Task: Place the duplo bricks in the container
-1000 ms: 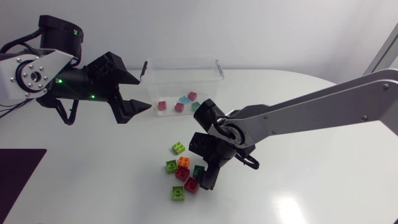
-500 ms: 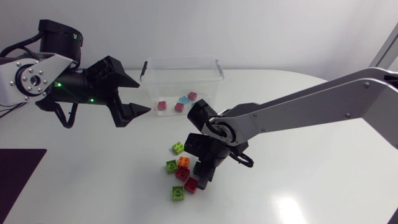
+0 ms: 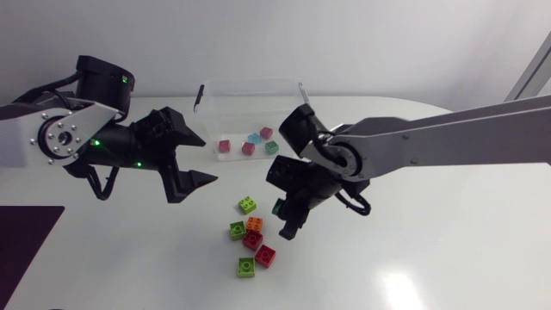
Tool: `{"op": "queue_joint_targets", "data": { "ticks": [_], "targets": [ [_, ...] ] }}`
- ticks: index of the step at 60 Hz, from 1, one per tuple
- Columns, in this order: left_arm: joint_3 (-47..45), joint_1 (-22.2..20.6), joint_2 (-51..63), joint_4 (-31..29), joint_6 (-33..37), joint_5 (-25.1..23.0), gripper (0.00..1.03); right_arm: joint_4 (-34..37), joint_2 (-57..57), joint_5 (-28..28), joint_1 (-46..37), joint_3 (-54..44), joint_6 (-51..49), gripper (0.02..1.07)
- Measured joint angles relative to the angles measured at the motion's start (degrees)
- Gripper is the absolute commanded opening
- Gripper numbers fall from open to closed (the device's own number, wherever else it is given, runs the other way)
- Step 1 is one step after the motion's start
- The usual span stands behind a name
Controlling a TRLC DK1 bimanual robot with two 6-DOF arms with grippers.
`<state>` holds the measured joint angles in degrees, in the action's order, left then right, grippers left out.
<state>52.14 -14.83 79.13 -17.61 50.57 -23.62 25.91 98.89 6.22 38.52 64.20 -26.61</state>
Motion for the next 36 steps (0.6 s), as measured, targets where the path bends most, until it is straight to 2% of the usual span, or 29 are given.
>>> {"op": "queue_joint_targets", "data": {
  "ticks": [15,36],
  "targets": [
    [-3.9,-3.6,4.9,2.2,1.7,0.1,0.96,0.5,-2.3,0.0,-6.2,6.7,0.5,0.31],
    [-6.2,-4.0,10.0,3.0,6.0,0.1,0.96,0.3,0.3,0.4,-9.9,21.5,3.5,0.31]
  ]
}}
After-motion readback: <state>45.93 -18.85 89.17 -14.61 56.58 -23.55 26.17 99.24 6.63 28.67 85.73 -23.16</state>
